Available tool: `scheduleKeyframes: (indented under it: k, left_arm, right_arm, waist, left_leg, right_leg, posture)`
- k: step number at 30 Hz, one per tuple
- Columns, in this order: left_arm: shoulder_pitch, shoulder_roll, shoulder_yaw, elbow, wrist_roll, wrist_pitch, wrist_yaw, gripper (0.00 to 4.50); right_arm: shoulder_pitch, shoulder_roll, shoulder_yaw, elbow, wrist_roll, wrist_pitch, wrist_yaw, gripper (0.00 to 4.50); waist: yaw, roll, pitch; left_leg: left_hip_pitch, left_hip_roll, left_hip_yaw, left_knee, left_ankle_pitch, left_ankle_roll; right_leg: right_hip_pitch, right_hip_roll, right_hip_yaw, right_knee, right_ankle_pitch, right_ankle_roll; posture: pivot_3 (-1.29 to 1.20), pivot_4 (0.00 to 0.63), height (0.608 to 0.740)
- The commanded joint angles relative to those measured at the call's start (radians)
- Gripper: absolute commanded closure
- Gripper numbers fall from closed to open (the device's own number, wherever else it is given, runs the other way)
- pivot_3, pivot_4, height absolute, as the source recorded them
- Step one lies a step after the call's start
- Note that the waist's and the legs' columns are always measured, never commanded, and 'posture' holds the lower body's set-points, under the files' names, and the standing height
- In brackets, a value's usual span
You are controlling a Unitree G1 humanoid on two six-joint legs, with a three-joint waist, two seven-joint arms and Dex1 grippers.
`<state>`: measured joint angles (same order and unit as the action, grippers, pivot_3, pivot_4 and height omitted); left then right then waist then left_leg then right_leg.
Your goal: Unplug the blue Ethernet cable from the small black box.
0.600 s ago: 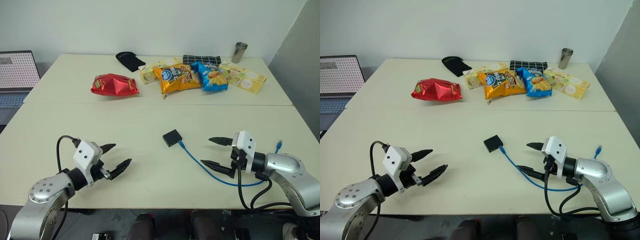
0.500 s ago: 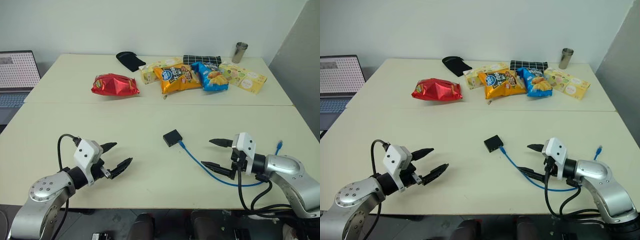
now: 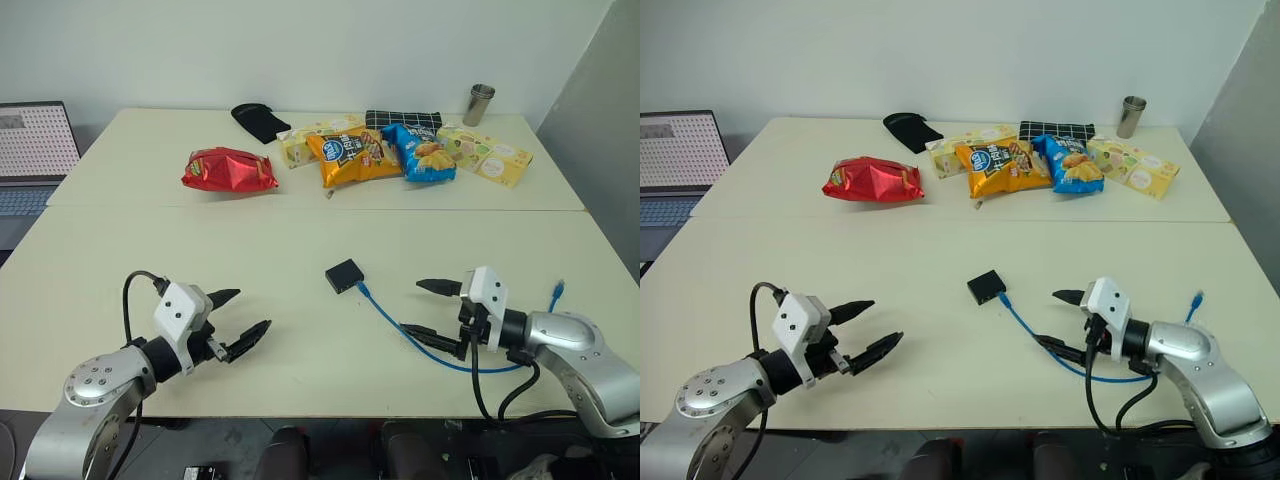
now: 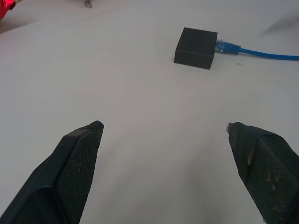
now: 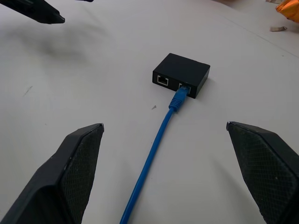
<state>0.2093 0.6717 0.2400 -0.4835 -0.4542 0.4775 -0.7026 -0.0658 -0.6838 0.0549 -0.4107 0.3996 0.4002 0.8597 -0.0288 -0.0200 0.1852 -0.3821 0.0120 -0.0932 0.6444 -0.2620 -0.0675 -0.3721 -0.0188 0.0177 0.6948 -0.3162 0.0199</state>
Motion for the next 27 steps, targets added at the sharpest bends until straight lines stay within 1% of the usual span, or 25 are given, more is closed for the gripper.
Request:
scheduleKeyframes:
  k: [1,3,5,12,18,22,23,24,27]
  left_arm:
    - [-0.049,-0.006,0.024,-0.069,-0.077,0.042,0.009,0.00]
    - [-0.068,-0.003,0.036,-0.065,-0.103,0.026,-0.022,0.00]
    - [-0.071,0.018,0.042,-0.052,-0.130,-0.007,-0.096,0.00]
    - [-0.063,0.130,0.035,-0.037,-0.198,0.027,-0.271,0.00]
    - [-0.081,0.204,0.015,-0.026,-0.198,0.025,-0.357,0.00]
    - [-0.099,0.192,0.012,-0.026,-0.222,0.034,-0.365,0.00]
    - [-0.101,0.192,0.007,-0.024,-0.215,0.032,-0.366,0.00]
    - [-0.101,0.191,-0.003,-0.017,-0.201,0.024,-0.365,0.00]
    - [-0.105,0.187,-0.028,0.006,-0.159,0.008,-0.348,0.00]
  right_arm:
    - [-0.013,0.030,0.024,-0.033,-0.024,-0.001,-0.038,0.04]
    - [-0.018,0.059,0.053,-0.009,-0.074,-0.016,-0.080,0.04]
    - [-0.037,0.101,0.093,0.020,-0.132,-0.011,-0.139,0.04]
    - [-0.107,0.248,0.226,0.119,-0.266,0.032,-0.272,0.04]
    - [-0.160,0.365,0.264,0.202,-0.338,0.101,-0.379,0.04]
    - [-0.178,0.396,0.264,0.211,-0.373,0.158,-0.430,0.74]
    - [-0.180,0.397,0.264,0.209,-0.377,0.168,-0.433,0.97]
    - [-0.182,0.397,0.263,0.204,-0.377,0.182,-0.434,1.29]
    - [-0.196,0.384,0.262,0.200,-0.392,0.205,-0.444,1.83]
  waist:
    - [0.000,0.000,0.000]
    - [0.000,0.000,0.000]
    - [0.000,0.000,0.000]
    - [-0.003,0.001,0.000]
    - [-0.003,0.001,0.001]
    - [-0.003,0.001,0.001]
    - [-0.003,0.001,0.001]
    - [-0.003,0.001,0.001]
    - [-0.003,0.001,0.001]
  left_leg:
    - [0.000,0.000,0.000,0.000,0.000,0.000]
    - [0.000,0.000,0.000,0.000,0.000,0.000]
    - [0.000,0.000,0.000,0.000,0.000,0.000]
    - [0.000,0.000,0.002,-0.001,0.000,0.000]
    - [0.000,0.000,0.001,-0.001,0.000,0.000]
    - [0.000,0.000,0.001,0.000,0.000,0.000]
    - [0.000,0.000,0.001,0.000,0.000,0.000]
    - [0.000,0.000,0.001,0.000,0.000,0.000]
    - [0.001,0.000,0.001,0.000,0.000,0.000]
  right_leg:
    - [0.000,0.000,0.000,0.000,0.000,0.000]
    - [0.000,0.000,0.000,0.000,0.000,0.000]
    - [0.000,0.000,0.000,0.000,0.000,0.000]
    - [-0.002,0.001,0.001,0.001,0.000,-0.001]
    - [-0.002,0.001,0.001,0.001,0.000,-0.001]
    - [-0.001,0.001,0.001,0.001,0.000,-0.001]
    - [-0.001,0.001,0.000,0.001,0.000,-0.001]
    - [-0.001,0.000,0.001,0.001,0.000,-0.001]
    - [-0.001,0.000,0.001,0.001,0.000,-0.001]
  posture:
    - [0.00,0.150,0.740]
    - [0.00,0.150,0.740]
    - [0.00,0.150,0.740]
    - [0.00,0.150,0.740]
    - [0.00,0.150,0.740]
    - [0.00,0.150,0.740]
    - [0.00,0.150,0.740]
    - [0.00,0.150,0.740]
    - [0.00,0.150,0.740]
